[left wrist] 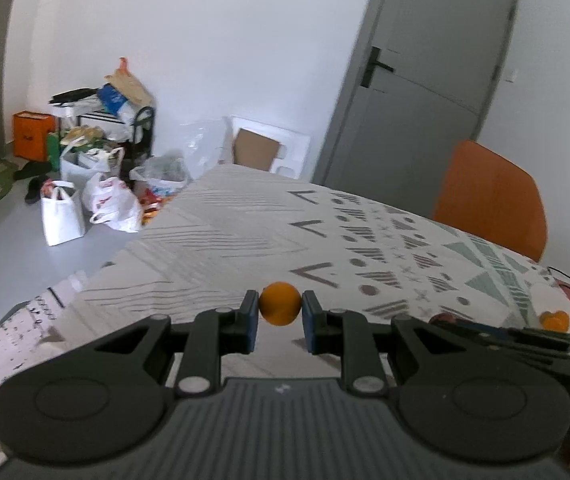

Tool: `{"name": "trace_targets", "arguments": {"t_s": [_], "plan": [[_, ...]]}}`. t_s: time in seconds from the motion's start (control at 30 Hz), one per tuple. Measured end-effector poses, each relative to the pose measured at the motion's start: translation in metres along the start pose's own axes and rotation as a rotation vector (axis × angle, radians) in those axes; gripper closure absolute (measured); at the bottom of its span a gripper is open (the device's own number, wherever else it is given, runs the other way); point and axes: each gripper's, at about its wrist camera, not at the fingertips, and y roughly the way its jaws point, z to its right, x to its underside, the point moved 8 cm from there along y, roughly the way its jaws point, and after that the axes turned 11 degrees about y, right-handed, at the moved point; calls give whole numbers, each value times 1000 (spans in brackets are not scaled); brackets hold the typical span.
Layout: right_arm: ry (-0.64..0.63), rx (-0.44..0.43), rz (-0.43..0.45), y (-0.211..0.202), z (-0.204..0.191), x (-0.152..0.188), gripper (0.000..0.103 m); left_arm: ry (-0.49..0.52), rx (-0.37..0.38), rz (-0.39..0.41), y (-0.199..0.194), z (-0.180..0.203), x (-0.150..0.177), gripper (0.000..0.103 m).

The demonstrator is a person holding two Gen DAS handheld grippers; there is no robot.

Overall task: Organize fruits
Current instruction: 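Carry the tangerine and plum over the white plate and open both grippers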

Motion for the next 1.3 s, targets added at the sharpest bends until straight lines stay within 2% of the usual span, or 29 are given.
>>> {"name": "trace_targets", "arguments": {"t_s": [0.2, 0.87, 1.3], "plan": [[37, 53, 67, -32, 28, -7, 82, 52, 65, 7, 2, 37, -4, 82], [172, 177, 224, -106, 115, -13, 82, 203, 212, 31, 6, 149, -17, 82], [212, 262, 279, -143, 167, -6, 82, 274, 294, 42, 10, 217, -19, 82]]}}
